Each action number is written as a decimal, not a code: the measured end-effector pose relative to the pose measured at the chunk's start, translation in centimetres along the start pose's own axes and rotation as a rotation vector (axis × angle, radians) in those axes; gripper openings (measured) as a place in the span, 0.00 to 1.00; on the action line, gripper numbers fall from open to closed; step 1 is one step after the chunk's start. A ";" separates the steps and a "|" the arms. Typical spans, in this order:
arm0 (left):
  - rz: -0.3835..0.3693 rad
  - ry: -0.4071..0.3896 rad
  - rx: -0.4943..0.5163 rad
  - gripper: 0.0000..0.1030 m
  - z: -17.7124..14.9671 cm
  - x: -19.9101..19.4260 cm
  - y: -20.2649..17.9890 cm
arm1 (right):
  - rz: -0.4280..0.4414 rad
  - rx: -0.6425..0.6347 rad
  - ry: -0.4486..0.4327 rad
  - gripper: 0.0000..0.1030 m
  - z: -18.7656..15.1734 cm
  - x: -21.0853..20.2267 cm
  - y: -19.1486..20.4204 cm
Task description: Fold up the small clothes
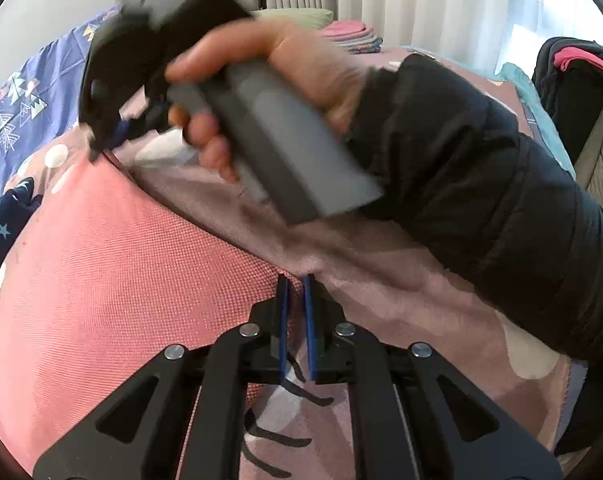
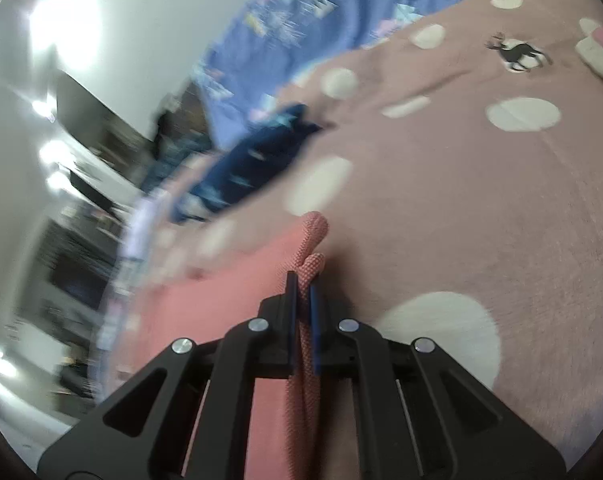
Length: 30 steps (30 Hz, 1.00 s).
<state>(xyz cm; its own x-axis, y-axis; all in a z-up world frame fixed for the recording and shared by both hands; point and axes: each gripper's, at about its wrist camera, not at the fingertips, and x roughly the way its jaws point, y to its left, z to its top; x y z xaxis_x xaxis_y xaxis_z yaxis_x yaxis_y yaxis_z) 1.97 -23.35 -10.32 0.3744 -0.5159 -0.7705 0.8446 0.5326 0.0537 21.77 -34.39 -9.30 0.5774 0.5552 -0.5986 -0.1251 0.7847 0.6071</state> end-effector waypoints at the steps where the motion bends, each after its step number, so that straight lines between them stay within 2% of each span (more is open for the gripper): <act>1: -0.008 0.001 -0.005 0.07 0.0 0.1 0.1 | -0.020 0.011 0.017 0.05 -0.2 0.9 -0.7; 4: -0.021 0.004 -0.013 0.07 0.0 0.3 0.4 | 0.027 0.071 0.016 0.06 0.0 1.1 -1.9; 6: -0.031 0.005 -0.015 0.07 0.0 0.7 1.1 | 0.005 0.087 -0.052 0.06 0.1 -0.1 -2.1; 7: -0.035 0.005 -0.020 0.07 -0.1 0.8 1.2 | -0.050 0.094 -0.116 0.05 0.2 -1.1 -2.3; 8: -0.039 0.004 -0.025 0.07 -0.3 0.6 1.1 | -0.065 0.103 -0.143 0.05 0.4 -1.8 -2.5; 9: -0.045 0.004 -0.031 0.07 -0.4 0.6 1.2 | -0.034 0.120 -0.148 0.06 0.5 -2.4 -3.0; 11: -0.047 0.004 -0.034 0.07 -0.6 0.5 1.0 | 0.041 0.128 -0.136 0.06 0.6 -2.9 -3.0; 12: -0.048 0.005 -0.034 0.07 -0.7 0.5 1.1 | 0.086 0.095 -0.115 0.06 0.6 -2.9 -2.4; 15: -0.051 0.007 -0.039 0.07 -0.9 0.4 1.6 | 0.138 -0.024 -0.017 0.08 0.1 -1.5 -0.2; 16: -0.053 0.007 -0.041 0.07 -0.8 0.5 1.5 | 0.116 -0.058 0.018 0.09 -0.2 -0.4 0.5; 17: -0.057 0.006 -0.046 0.07 -0.8 0.5 1.6 | 0.043 -0.084 0.044 0.07 -0.5 0.7 0.9; 18: -0.059 0.005 -0.051 0.07 -0.8 0.6 1.6 | -0.076 -0.113 0.066 0.00 -0.8 2.2 1.0; 19: -0.062 0.007 -0.060 0.07 -0.8 0.6 1.7 | -0.120 -0.130 0.064 0.00 -1.1 2.9 1.0; 21: -0.060 0.003 -0.070 0.08 -0.9 0.4 2.0 | -0.122 -0.144 0.045 0.00 -1.3 3.1 1.1; 25: -0.050 -0.030 -0.108 0.17 -1.8 -2.2 2.2 | -0.091 -0.133 0.006 0.00 -1.8 2.9 0.5; 26: -0.031 -0.040 -0.112 0.19 -2.2 -3.1 2.3 | -0.071 -0.121 0.003 0.00 -1.8 2.8 0.2; 28: 0.022 -0.064 -0.136 0.30 -3.7 -5.6 3.2 | 0.001 -0.068 0.004 0.00 -1.4 2.7 -1.0; 30: 0.082 -0.086 -0.193 0.33 -5.6 -8.1 4.5 | 0.071 -0.003 0.012 0.00 -1.4 2.0 -2.1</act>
<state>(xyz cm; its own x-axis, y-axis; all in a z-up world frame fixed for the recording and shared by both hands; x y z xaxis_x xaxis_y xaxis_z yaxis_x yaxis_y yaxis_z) 0.63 -13.04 -7.37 0.4765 -0.5166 -0.7114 0.7243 0.6893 -0.0154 22.09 -34.61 -12.49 0.5577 0.6126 -0.5601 -0.1678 0.7441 0.6467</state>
